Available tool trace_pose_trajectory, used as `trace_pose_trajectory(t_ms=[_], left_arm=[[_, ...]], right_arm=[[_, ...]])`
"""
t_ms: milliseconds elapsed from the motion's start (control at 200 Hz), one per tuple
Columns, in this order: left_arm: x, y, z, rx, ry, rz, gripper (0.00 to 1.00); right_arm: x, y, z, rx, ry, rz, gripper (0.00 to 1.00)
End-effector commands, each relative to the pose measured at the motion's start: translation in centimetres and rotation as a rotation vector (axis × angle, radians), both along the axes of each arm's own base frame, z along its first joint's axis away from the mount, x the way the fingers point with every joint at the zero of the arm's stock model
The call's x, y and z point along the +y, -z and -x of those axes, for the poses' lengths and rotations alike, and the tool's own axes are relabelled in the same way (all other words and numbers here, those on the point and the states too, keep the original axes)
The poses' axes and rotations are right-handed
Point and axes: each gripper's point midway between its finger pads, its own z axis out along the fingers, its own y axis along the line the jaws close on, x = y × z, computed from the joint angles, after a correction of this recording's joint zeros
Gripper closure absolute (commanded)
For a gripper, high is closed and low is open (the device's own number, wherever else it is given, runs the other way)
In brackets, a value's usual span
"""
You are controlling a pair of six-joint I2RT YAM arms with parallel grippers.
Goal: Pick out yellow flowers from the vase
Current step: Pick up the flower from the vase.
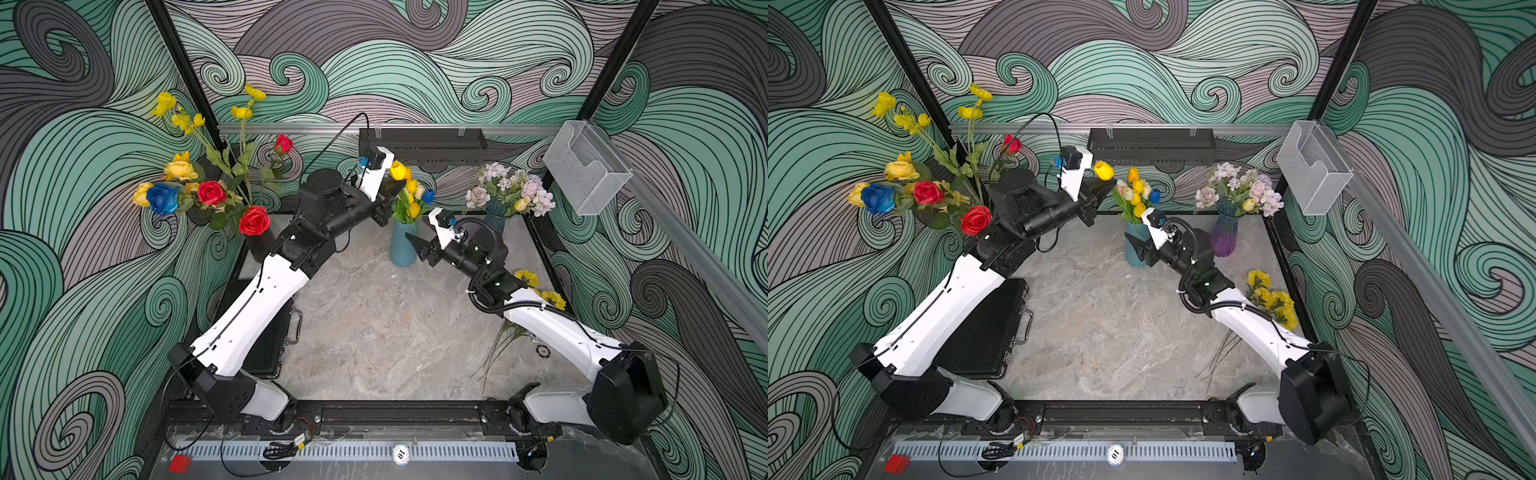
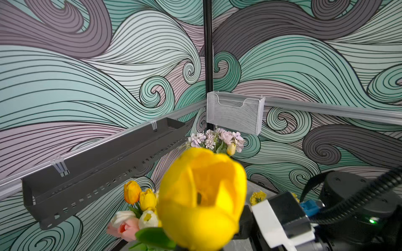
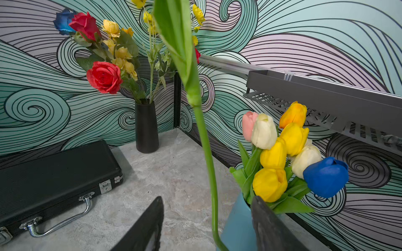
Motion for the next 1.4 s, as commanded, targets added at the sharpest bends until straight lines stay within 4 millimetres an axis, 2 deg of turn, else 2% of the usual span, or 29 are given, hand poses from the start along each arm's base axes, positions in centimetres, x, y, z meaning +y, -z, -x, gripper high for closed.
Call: trace_pose_trajectory(t_ms=[0,155,325,405,535,761,946,1066,1206,1396], left_arm=[[0.2,-1.1,2.9,0.024,0.073,0.002,0.97],[-0.1,0.0,3.2,0.062,0.093,-0.006,0.97],[-0.3,0.9,3.1,0.086,0.092,-0.007,0.96],[0.0,1.5,2.7,0.094,0.066,-0.012,0.95],[0.6,2.2,2.3,0.098,0.020,-0.008,0.86],[3.5,3.5,1.2,0.151,-0.162,0.045,0.52],[6.5,4.7,2.4,0.119,-0.254,0.184,0.28],[9.1,7.0,3.2,0.122,-0.342,0.276,0.23],[12.1,11.3,3.5,0.175,-0.477,0.304,0.19],[14.4,17.4,4.1,0.280,-0.591,0.265,0.15]], right_arm=[[0.8,-0.8,0.3,-0.024,-0.026,0.020,0.45],[1.4,-0.2,0.6,0.004,-0.053,0.025,0.63],[1.8,0.7,1.3,0.055,-0.074,0.025,0.92],[1.7,1.1,1.7,0.086,-0.080,0.015,1.00],[1.8,1.8,2.7,0.129,-0.092,0.011,1.00],[1.2,3.1,3.5,0.210,-0.058,-0.010,1.00],[-0.1,4.3,3.9,0.306,0.003,-0.038,1.00],[-1.7,5.6,4.2,0.402,0.084,-0.053,1.00],[-4.0,7.3,5.3,0.491,0.179,-0.065,1.00],[-7.8,10.6,7.2,0.616,0.335,-0.079,1.00]])
